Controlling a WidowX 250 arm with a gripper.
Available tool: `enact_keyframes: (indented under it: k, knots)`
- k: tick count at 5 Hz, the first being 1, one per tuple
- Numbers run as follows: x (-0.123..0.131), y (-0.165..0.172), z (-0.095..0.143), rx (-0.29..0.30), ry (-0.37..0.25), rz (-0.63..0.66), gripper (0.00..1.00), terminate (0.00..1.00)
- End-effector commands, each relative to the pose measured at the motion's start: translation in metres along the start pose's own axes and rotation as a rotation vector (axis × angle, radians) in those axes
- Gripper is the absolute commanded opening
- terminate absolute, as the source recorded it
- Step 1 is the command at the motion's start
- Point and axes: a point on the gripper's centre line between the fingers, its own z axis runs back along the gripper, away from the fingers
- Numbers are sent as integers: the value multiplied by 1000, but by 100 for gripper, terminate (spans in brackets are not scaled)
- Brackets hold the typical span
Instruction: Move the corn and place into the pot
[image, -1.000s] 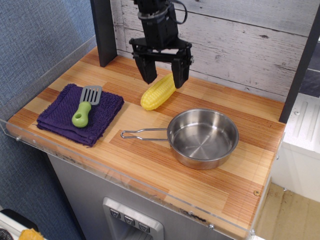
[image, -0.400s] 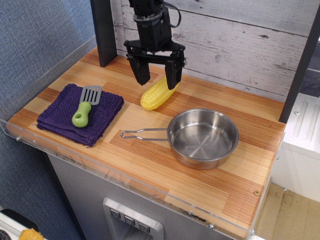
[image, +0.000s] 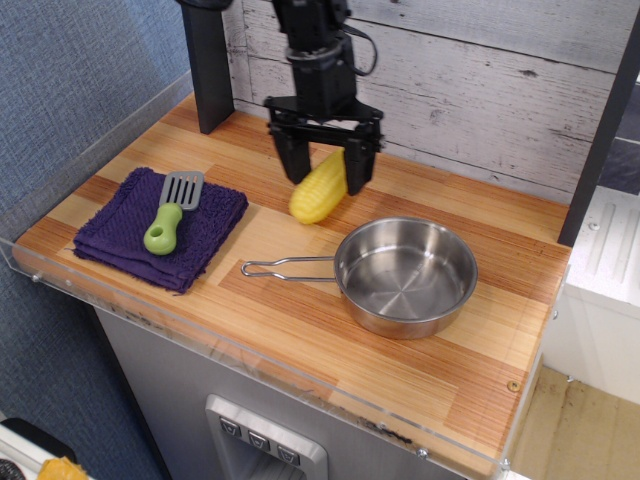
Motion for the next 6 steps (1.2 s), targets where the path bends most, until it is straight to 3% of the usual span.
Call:
enact_keyframes:
  k: [1,4,5,6]
  knots:
    - [5,1,-14,20,-81,35,100,0]
    - [9,10,-26,2,-48,69,100,0]
    - [8,11,-26,-2,-77,74,100,0]
    - [8,12,-25,-7,-75,74,0,0]
